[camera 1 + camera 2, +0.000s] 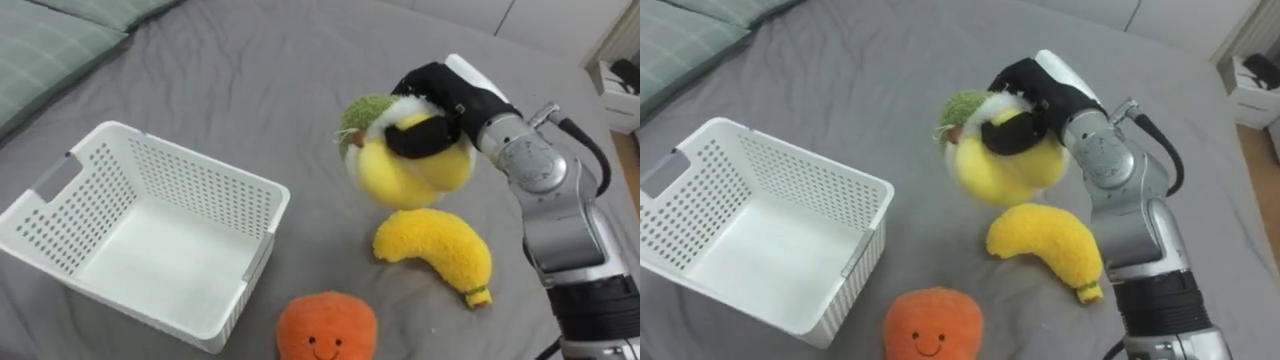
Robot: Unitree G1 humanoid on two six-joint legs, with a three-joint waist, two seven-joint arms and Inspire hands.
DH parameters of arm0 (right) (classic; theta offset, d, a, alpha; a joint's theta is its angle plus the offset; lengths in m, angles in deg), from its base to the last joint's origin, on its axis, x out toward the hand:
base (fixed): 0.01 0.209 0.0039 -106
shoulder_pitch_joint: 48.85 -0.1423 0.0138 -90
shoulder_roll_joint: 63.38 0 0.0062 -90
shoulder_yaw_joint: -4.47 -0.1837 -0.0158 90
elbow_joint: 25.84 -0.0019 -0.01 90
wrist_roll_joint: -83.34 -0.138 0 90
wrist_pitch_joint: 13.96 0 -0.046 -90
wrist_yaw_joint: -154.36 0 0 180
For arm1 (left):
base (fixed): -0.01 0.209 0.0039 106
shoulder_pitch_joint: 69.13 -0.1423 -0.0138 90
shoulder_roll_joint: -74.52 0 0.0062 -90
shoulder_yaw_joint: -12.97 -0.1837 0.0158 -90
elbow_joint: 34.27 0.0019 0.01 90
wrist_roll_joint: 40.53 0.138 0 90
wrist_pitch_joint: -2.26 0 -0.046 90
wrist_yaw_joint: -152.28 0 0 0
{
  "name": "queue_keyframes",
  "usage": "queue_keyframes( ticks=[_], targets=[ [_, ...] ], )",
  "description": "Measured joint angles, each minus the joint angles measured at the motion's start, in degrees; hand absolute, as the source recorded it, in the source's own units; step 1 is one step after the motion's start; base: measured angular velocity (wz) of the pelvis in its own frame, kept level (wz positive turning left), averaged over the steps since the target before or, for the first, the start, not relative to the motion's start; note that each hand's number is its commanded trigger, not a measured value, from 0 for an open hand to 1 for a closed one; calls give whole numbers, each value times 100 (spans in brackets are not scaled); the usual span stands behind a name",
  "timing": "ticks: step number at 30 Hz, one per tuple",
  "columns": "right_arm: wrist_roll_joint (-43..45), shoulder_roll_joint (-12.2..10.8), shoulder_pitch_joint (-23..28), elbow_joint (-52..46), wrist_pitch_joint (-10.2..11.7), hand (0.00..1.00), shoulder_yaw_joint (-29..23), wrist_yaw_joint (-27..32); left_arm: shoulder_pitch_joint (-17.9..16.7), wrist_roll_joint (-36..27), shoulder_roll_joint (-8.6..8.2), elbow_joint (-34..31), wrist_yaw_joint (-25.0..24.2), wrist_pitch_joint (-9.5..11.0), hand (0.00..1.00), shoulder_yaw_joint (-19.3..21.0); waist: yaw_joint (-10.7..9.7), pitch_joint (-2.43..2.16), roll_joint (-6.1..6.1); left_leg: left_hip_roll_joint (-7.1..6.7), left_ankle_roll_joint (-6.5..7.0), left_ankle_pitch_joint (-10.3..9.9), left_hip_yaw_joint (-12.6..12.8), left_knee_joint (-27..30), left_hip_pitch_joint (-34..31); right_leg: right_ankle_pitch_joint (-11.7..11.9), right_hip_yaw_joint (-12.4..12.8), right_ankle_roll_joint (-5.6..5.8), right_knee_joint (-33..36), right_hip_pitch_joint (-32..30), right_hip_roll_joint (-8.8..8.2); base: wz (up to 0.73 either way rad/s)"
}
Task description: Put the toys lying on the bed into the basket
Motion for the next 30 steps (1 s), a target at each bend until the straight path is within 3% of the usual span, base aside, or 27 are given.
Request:
queue_keyframes(
  ticks=[3, 7, 17, 18, 19, 20, 21, 30],
  targets=[
    [-46, -40, -138, 1, -38, 100, 271, 13, -2, -133, 26, 25, 26, -4, 0, -1, 161, 39, -101, -28, 9, 18, -134, 15, -55, 0, -115, 0, 0, -2, -20, 22],
    [-97, -273, -287, 116, -39, 100, 421, 199, 37, -108, 32, 20, 31, -11, 0, 5, 439, 52, -224, -57, 16, 22, -353, 181, -216, 0, -282, 0, -2, -7, -35, 27],
    [-161, -504, -633, 376, -38, 100, 908, 727, 45, -112, -1, 17, 130, -123, 0, -1, 852, 76, -200, -142, 32, 88, -657, 206, -353, 0, -532, 1, -1, 38, -86, 17],
    [-144, -568, -698, 495, -38, 87, 979, 805, 44, -113, 1, 14, 131, -142, 0, -1, 873, 75, -201, -149, 33, 95, -686, 219, -379, 0, -539, 2, -1, 32, -86, 15],
    [-143, -620, -734, 562, -38, 61, 1007, 829, 51, -114, 2, -14, 132, -155, 0, -4, 873, 77, -200, -157, 33, 94, -731, 258, -411, 1, -553, 3, -1, 25, -85, 19],
    [-143, -650, -738, 588, -38, 25, 1007, 848, 54, -113, 2, -29, 132, -161, 0, -7, 893, 82, -192, -159, 33, 94, -759, 278, -423, 2, -575, 4, 1, 26, -86, 17],
    [-143, -701, -743, 630, -38, 0, 1008, 916, 81, -112, 3, -29, 132, -175, 0, -8, 933, 90, -181, -161, 33, 94, -779, 297, -437, 2, -624, 4, 1, 25, -87, 15],
    [-155, -805, -783, 637, -37, 0, 1217, 1055, 115, 6, 9, -28, 118, -286, 0, -10, 1092, 101, -165, -198, 22, 138, -925, 305, -514, 0, -678, 6, 0, 4, -96, 8]
  ],
)
